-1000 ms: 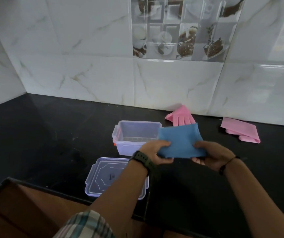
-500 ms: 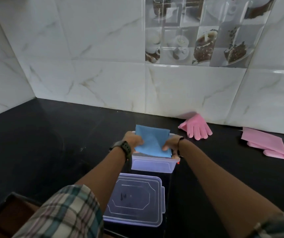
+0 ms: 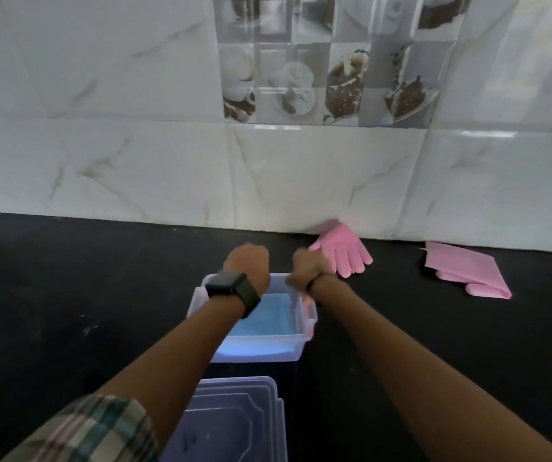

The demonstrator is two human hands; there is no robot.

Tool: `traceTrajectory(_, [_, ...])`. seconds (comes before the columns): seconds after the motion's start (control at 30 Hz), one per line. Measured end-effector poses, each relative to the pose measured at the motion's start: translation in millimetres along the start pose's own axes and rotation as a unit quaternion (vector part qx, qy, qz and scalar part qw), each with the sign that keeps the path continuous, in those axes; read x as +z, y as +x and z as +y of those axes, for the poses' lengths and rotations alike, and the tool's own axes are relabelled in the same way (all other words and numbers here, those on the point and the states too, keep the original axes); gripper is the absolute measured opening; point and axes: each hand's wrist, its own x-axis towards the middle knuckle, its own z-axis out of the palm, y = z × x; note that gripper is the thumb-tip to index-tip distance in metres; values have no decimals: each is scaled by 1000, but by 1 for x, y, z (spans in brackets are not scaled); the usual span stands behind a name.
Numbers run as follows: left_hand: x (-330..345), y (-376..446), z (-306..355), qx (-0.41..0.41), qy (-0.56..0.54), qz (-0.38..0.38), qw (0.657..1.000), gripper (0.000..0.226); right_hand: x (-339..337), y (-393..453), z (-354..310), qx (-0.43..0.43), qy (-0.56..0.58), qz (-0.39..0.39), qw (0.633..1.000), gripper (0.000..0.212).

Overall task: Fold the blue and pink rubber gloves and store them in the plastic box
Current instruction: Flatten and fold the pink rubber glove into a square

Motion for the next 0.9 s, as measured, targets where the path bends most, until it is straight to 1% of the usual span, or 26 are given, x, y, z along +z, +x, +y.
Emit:
traceTrajectory(0.03, [-9,12,18,3,-35,14,999,25,-21,4,10,3,15,32,999,14])
traceTrajectory(0.1, [-22,36,62,-1,-110,17,994,25,-61,15,42,22,47,96,994,23])
traceTrajectory(0.17, [-22,57,108,3,-187,-2,982,26,-96,29,86,49,95,145,984,25])
traceTrajectory(0.23, [-10,74,154,3,-259,-46,965,25,-124,39,133,80,75,160,981,15])
traceTrajectory(0.3, [10,86,191,-7,-313,-95,945,22,-140,47,179,106,26,148,983,16])
traceTrajectory(0.4, [59,105,251,-22,-382,-176,907,28,-145,64,263,138,-20,121,983,15])
traceTrajectory(0.47, [97,117,280,-66,-437,-223,869,31,-134,74,312,163,-74,92,980,14])
traceTrajectory(0.5, [116,124,291,-97,-474,-245,840,32,-126,80,333,168,-102,78,977,16])
traceTrajectory(0.53, [133,131,301,-134,-511,-259,809,29,-118,87,352,175,-125,58,975,27])
traceTrajectory(0.57, [147,138,310,-171,-541,-264,780,18,-110,93,369,182,-141,29,973,41])
traceTrajectory(0.6, [159,145,318,-200,-561,-253,762,10,-104,99,382,188,-148,2,971,56])
traceTrajectory(0.63, [169,153,326,-212,-577,-239,752,12,-100,104,394,190,-147,-19,971,69])
traceTrajectory(0.67, [175,159,334,-207,-590,-225,747,9,-99,110,401,189,-136,-30,972,79])
traceTrajectory(0.7, [182,165,342,-196,-602,-217,743,19,-101,115,405,183,-128,-34,974,85])
traceTrajectory(0.73, [187,169,350,-191,-598,-211,749,33,-104,119,408,175,-130,-34,975,86])
traceTrajectory(0.77, [189,171,355,-193,-584,-196,764,40,-106,121,406,168,-139,-28,976,81])
traceTrajectory(0.8, [190,172,358,-200,-560,-174,785,41,-107,119,403,168,-138,-14,976,72])
traceTrajectory(0.83, [189,173,359,-201,-532,-145,809,39,-106,115,398,175,-111,15,978,60])
traceTrajectory(0.87, [186,173,358,-195,-505,-118,833,37,-102,109,392,187,-59,49,979,47])
traceTrajectory(0.9, [182,174,354,-177,-477,-94,856,33,-95,101,385,202,17,79,976,33])
